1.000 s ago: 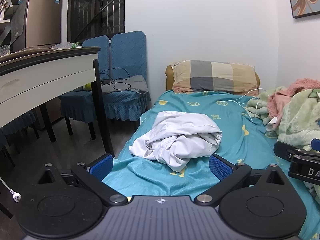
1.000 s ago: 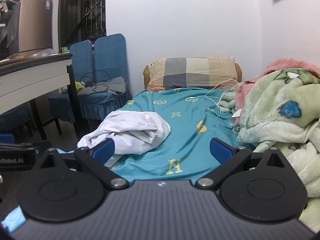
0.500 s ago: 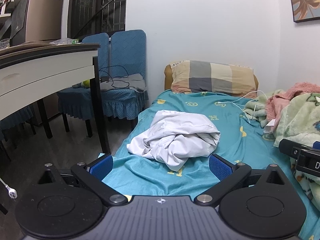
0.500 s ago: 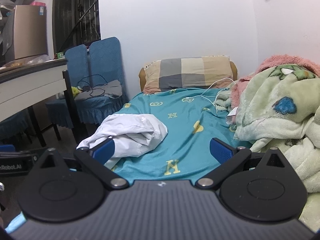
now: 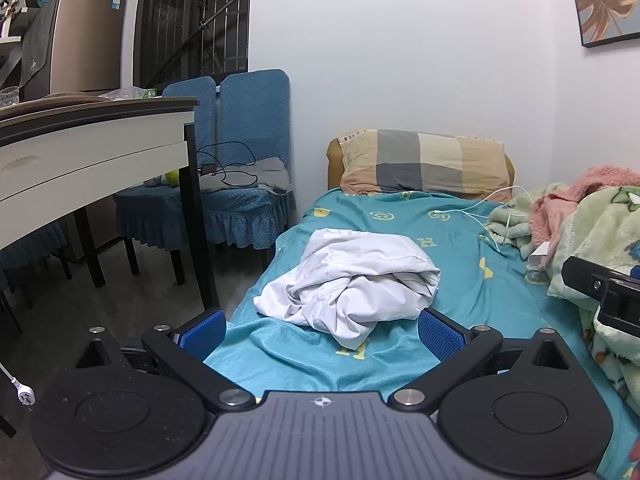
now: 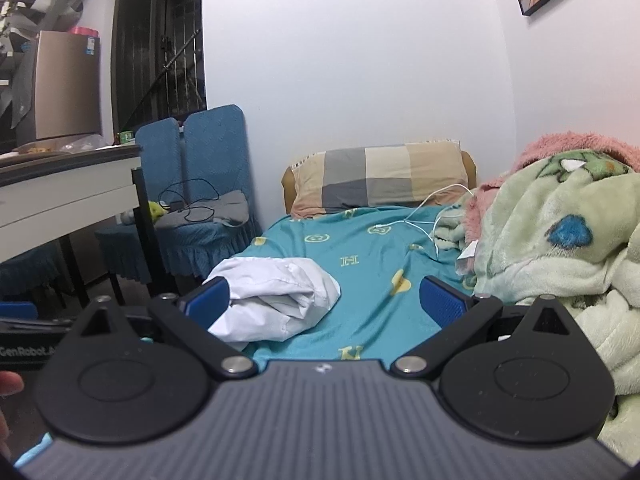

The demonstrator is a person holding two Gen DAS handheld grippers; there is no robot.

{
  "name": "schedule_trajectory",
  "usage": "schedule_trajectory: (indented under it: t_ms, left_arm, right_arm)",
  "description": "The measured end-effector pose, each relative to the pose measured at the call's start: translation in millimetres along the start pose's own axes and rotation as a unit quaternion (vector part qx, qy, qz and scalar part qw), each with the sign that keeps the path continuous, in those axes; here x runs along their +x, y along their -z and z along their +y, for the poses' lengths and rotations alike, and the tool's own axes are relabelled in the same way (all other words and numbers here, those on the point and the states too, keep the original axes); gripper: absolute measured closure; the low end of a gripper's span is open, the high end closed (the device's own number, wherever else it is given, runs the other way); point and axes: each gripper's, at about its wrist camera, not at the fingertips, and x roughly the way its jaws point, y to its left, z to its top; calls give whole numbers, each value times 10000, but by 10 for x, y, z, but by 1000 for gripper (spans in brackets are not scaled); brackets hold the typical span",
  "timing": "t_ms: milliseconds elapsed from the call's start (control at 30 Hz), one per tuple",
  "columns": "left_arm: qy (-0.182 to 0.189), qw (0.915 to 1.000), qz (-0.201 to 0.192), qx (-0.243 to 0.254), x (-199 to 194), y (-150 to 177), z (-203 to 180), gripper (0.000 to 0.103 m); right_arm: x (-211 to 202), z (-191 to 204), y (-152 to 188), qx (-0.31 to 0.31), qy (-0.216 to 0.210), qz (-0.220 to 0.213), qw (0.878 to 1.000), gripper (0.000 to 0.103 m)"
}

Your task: Fold clothes

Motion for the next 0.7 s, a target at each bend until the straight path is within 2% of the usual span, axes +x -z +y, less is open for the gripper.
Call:
schedule_trajectory:
  t_ms: [167,233,333,533,633,700]
  left_arm:
    - [85,10000,28,-7,-10,-6,14,0]
    - [145,9999,25,-31,-17,-23,20,0]
    - [241,9997,13,-42,-27,-84,28,0]
    - [349,9990,-162,245,-54,-561,13,0]
    - [255,9988,-370,202,-13,-822,98,0]
    - [187,9986,-486,5,51,-932,229,0]
  right_arm:
    - [5,16,1,52,-162,89,9998,0]
    - [8,21,2,77,-173,123,9997,4]
    - [10,27,5,94,-156,141,9997,4]
    - [53,11,34,244,-202,241,9992,5]
    - [130,29,44,303,-258,350,9986,5]
    - [242,62,20,358,-346,470,9977,12]
